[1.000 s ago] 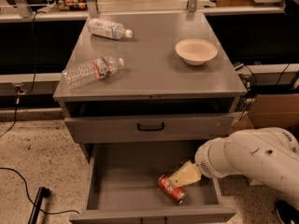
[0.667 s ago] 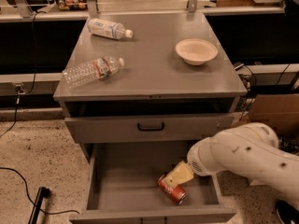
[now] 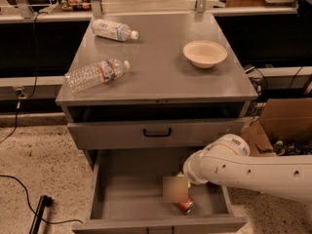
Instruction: Pick coke can from middle drawer and place on counter
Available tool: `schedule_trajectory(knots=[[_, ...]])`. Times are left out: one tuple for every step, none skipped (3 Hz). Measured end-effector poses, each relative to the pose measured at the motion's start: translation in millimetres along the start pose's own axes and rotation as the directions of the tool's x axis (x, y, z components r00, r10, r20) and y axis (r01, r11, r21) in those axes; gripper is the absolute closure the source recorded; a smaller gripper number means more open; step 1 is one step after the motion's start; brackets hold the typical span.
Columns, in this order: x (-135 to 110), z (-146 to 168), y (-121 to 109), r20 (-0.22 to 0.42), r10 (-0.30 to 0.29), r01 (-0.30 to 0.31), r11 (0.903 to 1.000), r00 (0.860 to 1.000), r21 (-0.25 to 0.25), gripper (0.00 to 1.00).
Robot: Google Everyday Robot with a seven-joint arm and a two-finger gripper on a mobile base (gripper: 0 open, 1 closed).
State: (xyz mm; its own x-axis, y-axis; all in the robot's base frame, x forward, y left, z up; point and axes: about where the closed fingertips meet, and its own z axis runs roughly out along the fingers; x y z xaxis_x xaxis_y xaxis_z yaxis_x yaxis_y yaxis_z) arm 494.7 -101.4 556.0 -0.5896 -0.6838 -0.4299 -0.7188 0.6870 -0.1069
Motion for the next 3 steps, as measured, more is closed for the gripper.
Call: schedule_trajectory(knots=[[1,3,1,-0.002,0.003,-0.003,1.0,1.0,-0.003,0.0],[9,29,1,-0.017,0.012,-0.013,0.9997,1.0,-0.019,0.0],[35,84,-1,-0.021,-0.003,0.002,0.9992,1.0,-0.041,0.0]])
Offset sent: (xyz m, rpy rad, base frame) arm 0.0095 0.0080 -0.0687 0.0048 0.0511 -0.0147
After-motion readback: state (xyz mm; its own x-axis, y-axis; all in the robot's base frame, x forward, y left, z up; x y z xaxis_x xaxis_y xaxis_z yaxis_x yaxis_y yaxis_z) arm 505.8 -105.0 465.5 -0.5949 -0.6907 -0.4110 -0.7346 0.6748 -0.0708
